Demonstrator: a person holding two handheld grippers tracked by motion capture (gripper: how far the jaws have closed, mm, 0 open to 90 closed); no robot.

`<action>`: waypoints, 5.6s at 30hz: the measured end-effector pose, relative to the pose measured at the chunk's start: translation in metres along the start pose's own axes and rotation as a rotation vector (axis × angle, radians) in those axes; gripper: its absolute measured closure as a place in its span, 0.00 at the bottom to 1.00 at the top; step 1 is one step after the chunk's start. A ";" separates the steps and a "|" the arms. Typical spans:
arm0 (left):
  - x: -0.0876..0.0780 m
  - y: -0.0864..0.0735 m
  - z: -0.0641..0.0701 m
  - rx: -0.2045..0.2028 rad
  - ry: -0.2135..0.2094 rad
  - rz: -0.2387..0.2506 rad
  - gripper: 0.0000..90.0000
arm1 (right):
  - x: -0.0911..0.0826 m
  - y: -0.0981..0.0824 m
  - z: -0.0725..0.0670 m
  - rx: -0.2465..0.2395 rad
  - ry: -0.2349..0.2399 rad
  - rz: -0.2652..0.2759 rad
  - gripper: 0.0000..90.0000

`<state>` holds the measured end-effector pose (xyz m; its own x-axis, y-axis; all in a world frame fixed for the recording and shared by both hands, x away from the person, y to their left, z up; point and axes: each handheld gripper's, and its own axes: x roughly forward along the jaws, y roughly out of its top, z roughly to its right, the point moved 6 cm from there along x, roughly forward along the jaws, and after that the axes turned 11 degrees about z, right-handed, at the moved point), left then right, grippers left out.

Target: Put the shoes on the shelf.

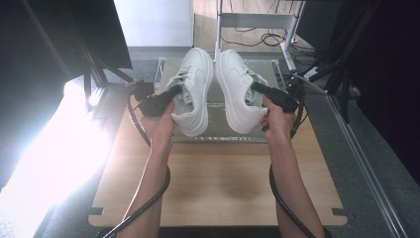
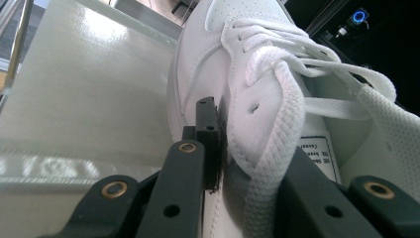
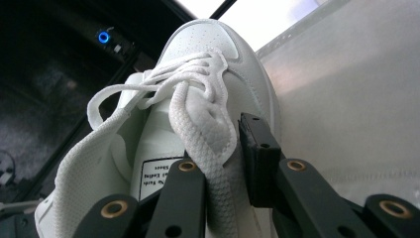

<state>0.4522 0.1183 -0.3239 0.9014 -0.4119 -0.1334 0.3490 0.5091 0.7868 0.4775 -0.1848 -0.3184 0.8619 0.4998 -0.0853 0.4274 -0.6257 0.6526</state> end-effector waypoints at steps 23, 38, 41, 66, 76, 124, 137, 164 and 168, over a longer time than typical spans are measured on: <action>0.070 0.015 0.003 -0.018 0.112 -0.026 0.91 | 0.052 0.018 0.017 0.053 -0.125 0.062 0.89; 0.091 0.013 0.002 0.029 0.183 -0.050 0.89 | 0.068 0.013 0.012 0.030 -0.171 0.062 0.84; 0.093 0.012 0.003 0.028 0.187 -0.047 0.88 | 0.070 0.011 0.009 0.004 -0.184 0.063 0.82; 0.088 0.012 0.018 -0.019 -0.001 -0.037 0.39 | 0.070 0.008 0.001 0.003 -0.032 -0.026 0.45; 0.073 0.011 0.019 0.053 -0.042 -0.082 0.25 | 0.058 0.007 0.001 -0.035 0.072 -0.058 0.35; -0.049 -0.044 -0.002 0.262 -0.223 -0.080 0.07 | -0.054 -0.031 0.017 -0.237 0.250 -0.184 0.19; -0.078 -0.078 -0.024 0.371 -0.216 -0.125 0.05 | -0.087 -0.049 0.057 -0.300 0.196 -0.212 0.16; -0.118 -0.180 -0.078 0.521 -0.080 -0.258 0.00 | -0.129 -0.130 0.125 -0.671 0.022 -0.397 0.05; -0.119 -0.200 -0.088 0.548 -0.048 -0.313 0.00 | -0.131 -0.143 0.138 -0.707 -0.021 -0.439 0.04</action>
<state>0.2976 0.1318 -0.5180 0.7613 -0.5182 -0.3899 0.4007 -0.0968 0.9111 0.3410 -0.2430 -0.5045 0.6649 0.5952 -0.4513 0.4593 0.1507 0.8754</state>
